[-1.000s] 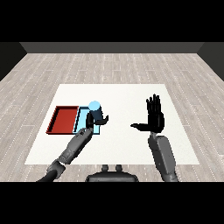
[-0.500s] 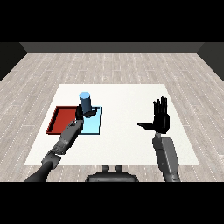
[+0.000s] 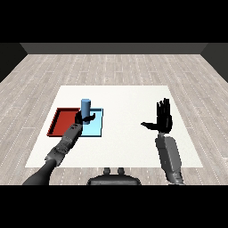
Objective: Pick the blue can and put it in the blue box
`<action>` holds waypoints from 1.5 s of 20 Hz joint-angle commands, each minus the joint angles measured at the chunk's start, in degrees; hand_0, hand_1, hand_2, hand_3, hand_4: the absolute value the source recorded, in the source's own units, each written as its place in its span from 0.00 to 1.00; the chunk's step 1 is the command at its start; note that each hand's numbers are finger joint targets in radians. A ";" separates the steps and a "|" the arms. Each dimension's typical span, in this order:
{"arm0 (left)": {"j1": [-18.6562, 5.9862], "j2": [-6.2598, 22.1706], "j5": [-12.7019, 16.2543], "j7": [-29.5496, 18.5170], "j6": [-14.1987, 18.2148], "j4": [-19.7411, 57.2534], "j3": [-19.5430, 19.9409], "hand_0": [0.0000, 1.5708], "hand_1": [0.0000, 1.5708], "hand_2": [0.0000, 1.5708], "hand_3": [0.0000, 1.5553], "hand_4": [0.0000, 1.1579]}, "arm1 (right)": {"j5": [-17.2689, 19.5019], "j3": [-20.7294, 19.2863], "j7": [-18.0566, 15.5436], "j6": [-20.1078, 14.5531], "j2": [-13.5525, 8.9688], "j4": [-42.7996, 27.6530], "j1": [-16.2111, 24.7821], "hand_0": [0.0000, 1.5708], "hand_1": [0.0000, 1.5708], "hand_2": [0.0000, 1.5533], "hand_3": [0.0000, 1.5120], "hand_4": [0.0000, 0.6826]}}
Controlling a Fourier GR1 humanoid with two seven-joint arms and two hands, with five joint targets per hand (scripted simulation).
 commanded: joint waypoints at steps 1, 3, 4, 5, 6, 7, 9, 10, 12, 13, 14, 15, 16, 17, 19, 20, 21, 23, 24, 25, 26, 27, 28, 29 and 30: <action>-1.66 -2.26 -2.33 4.45 2.06 8.61 -1.19 0.86 0.86 0.81 0.76 0.81 | -0.80 -0.92 1.87 -0.57 -0.34 0.86 -2.05 0.00 0.00 0.00 0.00 0.00; 1.68 -2.11 -1.36 4.89 -0.95 10.12 -0.22 0.57 0.57 0.53 0.61 0.78 | 0.65 0.57 -0.42 -0.25 1.05 1.19 0.51 0.00 0.00 0.00 0.00 0.00; 2.73 -0.88 -2.72 3.80 -1.90 11.07 -1.31 0.61 0.61 0.55 0.52 0.80 | -0.79 -1.67 0.72 0.07 -0.37 3.13 -2.29 0.00 0.00 0.00 0.00 0.00; 1.62 -2.74 -2.32 4.44 -1.23 11.68 -0.65 0.73 0.73 0.67 0.41 0.78 | 0.30 0.05 -1.28 0.87 1.01 3.55 -1.33 0.00 0.00 0.00 0.00 0.00; 2.78 -0.74 -2.48 3.82 -5.43 11.94 -0.87 0.56 0.56 0.48 0.27 0.81 | -0.84 -1.09 0.87 0.06 0.15 1.91 -2.44 0.00 0.00 0.00 0.00 0.00; 4.99 -2.79 -1.50 0.53 -2.38 11.34 0.41 0.58 0.58 0.57 0.52 0.77 | 0.51 -0.01 -2.15 0.17 2.05 4.63 -2.86 0.00 0.00 0.00 0.00 0.00; 3.62 -3.95 -1.21 4.18 -4.02 12.19 0.89 0.86 0.86 0.79 0.26 0.52 | 1.27 0.54 -3.06 0.99 1.85 4.53 -2.44 0.00 0.00 0.00 0.00 0.00; 0.55 -1.63 -3.59 7.10 -6.25 12.88 -1.22 0.63 0.63 0.60 0.00 0.45 | 0.18 0.45 -1.22 1.18 1.28 0.37 0.35 0.00 0.00 0.00 0.00 0.00; 1.39 -1.67 -3.69 3.77 -6.04 12.52 -0.71 0.00 0.00 0.15 0.18 0.58 | 0.04 -0.21 -0.03 0.70 0.82 0.80 -1.22 0.00 0.00 0.00 0.00 0.00; 2.65 -0.22 -6.06 3.86 -6.42 12.93 -3.22 0.00 0.00 0.00 0.00 0.45 | 0.25 0.83 -2.30 2.05 2.09 1.95 1.15 0.00 0.00 0.00 0.00 0.00; 2.94 -0.49 -7.34 3.86 -1.30 12.93 -4.33 0.00 0.00 0.00 0.00 0.08 | 0.49 0.77 0.43 0.80 0.84 -0.15 -1.10 0.00 0.00 0.00 0.00 0.00; 2.01 -1.60 -7.75 5.72 -0.11 12.93 -4.60 0.00 0.00 0.00 0.00 0.00 | -0.52 -0.97 -1.11 1.09 1.24 2.64 -2.17 0.00 0.00 0.00 0.00 0.00; 2.06 -2.66 -7.62 3.62 3.60 12.93 -4.26 0.00 0.00 0.00 0.00 0.00 | 0.36 1.15 -2.92 1.43 3.23 1.07 0.55 0.00 0.00 0.00 0.00 0.00; 1.96 -1.66 -5.90 1.56 3.11 12.24 -2.15 0.00 0.00 0.00 0.00 0.00 | -0.29 -0.11 -4.20 3.81 1.84 2.40 0.81 0.00 0.00 0.00 0.00 0.00; 0.23 -2.59 -4.41 0.22 7.05 11.07 -0.42 0.00 0.00 0.00 0.00 0.00 | -2.01 -2.16 -1.88 2.29 1.31 2.13 -2.15 0.00 0.00 0.00 0.00 0.00; 1.63 -3.10 -3.05 -2.02 8.93 9.81 1.19 0.00 0.00 0.00 0.00 0.00 | -1.08 -0.21 -2.23 3.18 1.94 1.03 -0.11 0.00 0.00 0.00 0.00 0.00; 2.41 -1.95 -2.40 -3.60 7.41 9.33 2.06 0.00 0.00 0.00 0.00 0.00 | -2.81 -2.11 -1.87 5.33 0.17 2.50 -0.79 0.00 0.00 0.00 0.00 0.00; 0.68 -2.82 -1.67 -6.43 10.98 7.21 3.17 0.00 0.00 0.00 0.00 0.00 | -1.69 -0.81 -1.72 4.26 0.83 0.17 -0.38 0.00 0.00 0.00 0.00 0.00; 2.38 -3.07 -1.11 -9.33 11.17 5.91 4.09 0.00 0.00 0.00 0.00 0.00 | -1.47 -0.09 -2.58 4.07 2.29 -0.02 1.29 0.00 0.00 0.00 0.00 0.00; 0.91 -1.38 -0.59 -11.36 12.42 4.22 4.76 0.00 0.00 0.00 0.00 0.00 | -0.88 0.76 -2.38 2.68 3.33 -1.39 2.55 0.00 0.00 0.00 0.00 0.00; 3.39 -4.73 0.71 -17.39 13.33 0.41 6.10 0.00 0.00 0.00 0.00 0.00 | -2.33 -0.86 -1.24 4.29 1.09 -1.35 0.95 0.00 0.00 0.00 0.00 0.00; 0.89 -2.33 1.01 -16.86 8.17 -0.95 6.52 0.00 0.00 0.00 0.00 0.00 | -1.87 0.30 0.00 2.40 2.52 -2.13 -0.11 0.00 0.00 0.00 0.00 0.00; -0.24 -2.41 1.96 -18.30 4.72 -3.22 7.37 0.00 0.00 0.00 0.00 0.00 | -0.85 1.39 -3.37 4.53 3.24 -0.40 1.25 0.00 0.00 0.00 0.00 0.00; 1.39 -3.68 2.20 -22.31 2.80 -5.82 7.46 0.00 0.00 0.00 0.00 0.00 | -0.75 1.44 -2.43 3.97 2.83 -2.24 2.24 0.00 0.00 0.00 0.00 0.00; 1.66 -2.91 2.84 -23.65 -0.26 -7.86 7.92 0.00 0.00 0.00 0.00 0.00 | -0.12 1.23 -1.78 4.23 1.62 -0.70 1.28 0.00 0.00 0.00 0.00 0.00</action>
